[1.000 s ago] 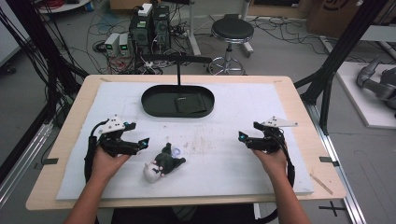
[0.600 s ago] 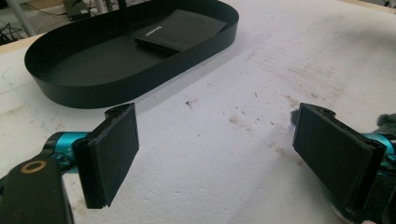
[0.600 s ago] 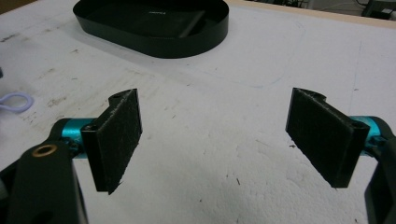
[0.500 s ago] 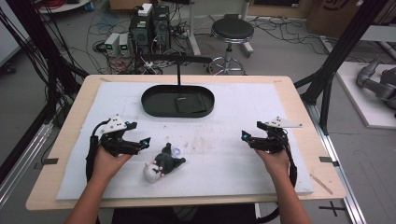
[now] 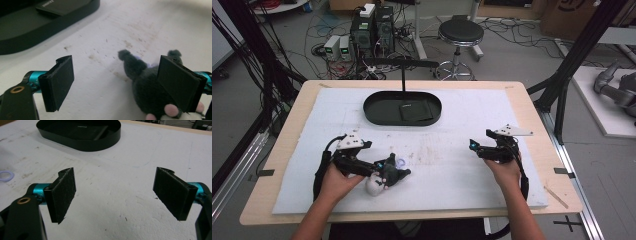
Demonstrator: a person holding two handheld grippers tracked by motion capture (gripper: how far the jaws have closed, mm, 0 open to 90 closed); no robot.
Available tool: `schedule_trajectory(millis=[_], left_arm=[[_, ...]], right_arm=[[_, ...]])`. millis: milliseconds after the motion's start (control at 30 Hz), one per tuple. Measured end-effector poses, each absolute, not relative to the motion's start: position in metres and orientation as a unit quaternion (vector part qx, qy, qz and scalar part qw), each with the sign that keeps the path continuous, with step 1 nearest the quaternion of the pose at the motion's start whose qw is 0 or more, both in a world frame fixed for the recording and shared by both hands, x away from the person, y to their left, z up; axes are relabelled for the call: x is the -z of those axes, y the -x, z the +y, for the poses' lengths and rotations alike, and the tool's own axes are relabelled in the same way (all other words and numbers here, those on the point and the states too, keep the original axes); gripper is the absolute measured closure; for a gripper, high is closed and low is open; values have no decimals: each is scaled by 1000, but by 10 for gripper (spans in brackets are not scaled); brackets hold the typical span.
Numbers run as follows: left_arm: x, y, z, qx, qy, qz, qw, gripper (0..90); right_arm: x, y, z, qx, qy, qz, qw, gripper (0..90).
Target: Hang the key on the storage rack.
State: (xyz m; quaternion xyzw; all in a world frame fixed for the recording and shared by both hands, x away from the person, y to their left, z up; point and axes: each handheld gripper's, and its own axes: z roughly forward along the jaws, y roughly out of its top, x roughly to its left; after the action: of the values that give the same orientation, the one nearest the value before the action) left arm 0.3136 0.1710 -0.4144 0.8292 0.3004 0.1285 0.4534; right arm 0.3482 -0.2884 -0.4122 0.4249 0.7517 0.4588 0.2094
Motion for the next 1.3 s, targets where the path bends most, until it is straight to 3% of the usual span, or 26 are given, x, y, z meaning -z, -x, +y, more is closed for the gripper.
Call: schedule_trajectory(millis=[533, 700, 833, 1300], left_arm=[[419, -297, 141, -102, -858, 287, 414, 141], [439, -299, 128, -57, -874, 284, 390, 118], [444, -295, 119, -87, -897, 257, 349, 118], [434, -293, 124, -116, -878, 270, 377, 151]], right_arm=[[415, -352, -286, -448, -430, 755, 209, 188], [415, -352, -286, -445, -431, 755, 214, 188], [417, -353, -283, -440, -428, 759, 215, 188], [418, -354, -283, -436, -428, 762, 212, 188]])
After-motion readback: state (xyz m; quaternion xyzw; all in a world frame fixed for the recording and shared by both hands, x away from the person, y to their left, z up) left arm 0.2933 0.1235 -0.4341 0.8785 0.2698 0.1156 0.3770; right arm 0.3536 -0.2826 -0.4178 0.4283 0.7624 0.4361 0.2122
